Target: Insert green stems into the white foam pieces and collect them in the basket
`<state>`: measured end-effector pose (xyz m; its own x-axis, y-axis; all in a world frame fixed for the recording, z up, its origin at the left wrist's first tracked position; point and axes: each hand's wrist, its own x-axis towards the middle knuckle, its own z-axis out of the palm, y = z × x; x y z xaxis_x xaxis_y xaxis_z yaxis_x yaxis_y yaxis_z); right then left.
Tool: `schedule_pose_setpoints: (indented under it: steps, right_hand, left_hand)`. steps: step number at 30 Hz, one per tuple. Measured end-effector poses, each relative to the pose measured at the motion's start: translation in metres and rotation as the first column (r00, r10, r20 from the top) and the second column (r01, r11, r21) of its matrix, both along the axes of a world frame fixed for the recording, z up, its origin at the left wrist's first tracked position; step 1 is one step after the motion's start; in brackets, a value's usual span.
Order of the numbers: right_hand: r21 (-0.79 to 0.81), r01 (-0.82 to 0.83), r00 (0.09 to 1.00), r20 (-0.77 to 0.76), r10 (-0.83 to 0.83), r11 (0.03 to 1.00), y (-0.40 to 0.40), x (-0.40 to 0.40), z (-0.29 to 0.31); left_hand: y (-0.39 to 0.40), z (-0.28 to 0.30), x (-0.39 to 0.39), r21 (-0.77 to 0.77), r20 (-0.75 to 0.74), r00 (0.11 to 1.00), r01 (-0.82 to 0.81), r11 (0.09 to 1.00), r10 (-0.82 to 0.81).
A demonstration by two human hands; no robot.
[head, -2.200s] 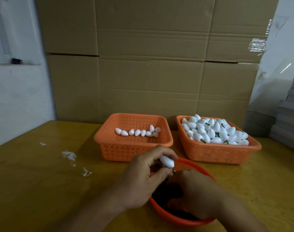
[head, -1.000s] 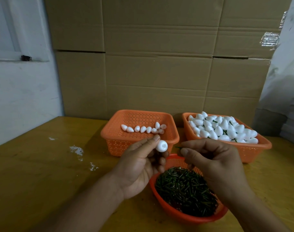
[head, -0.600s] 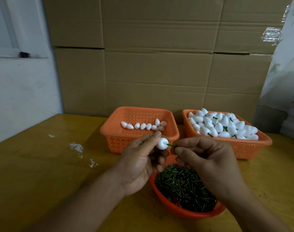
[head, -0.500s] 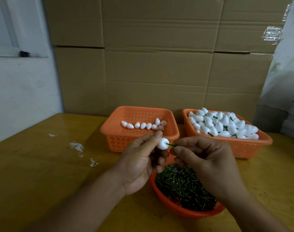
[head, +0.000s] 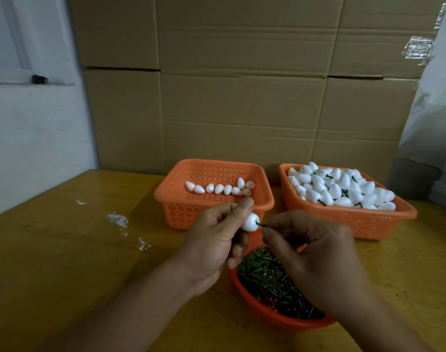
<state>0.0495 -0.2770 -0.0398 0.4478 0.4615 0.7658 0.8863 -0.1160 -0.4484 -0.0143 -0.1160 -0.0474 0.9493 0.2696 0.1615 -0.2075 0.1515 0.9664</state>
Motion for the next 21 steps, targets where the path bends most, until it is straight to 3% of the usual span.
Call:
schedule_pose_setpoints:
  steps: [13,21]
  right_hand:
    - [-0.011,0.013,1.000,0.024,-0.013,1.000,0.0015,-0.0012,-0.0036]
    - [-0.011,0.027,0.999,-0.024,-0.028,1.000,0.0037,-0.0002,-0.0089]
  left_hand:
    - [-0.0010,-0.0013,0.0005,0.054,0.054,0.998,-0.020,0.998,0.017]
    - [-0.0015,-0.0061,0.0025,0.155,0.130,0.986,-0.121,0.981,0.101]
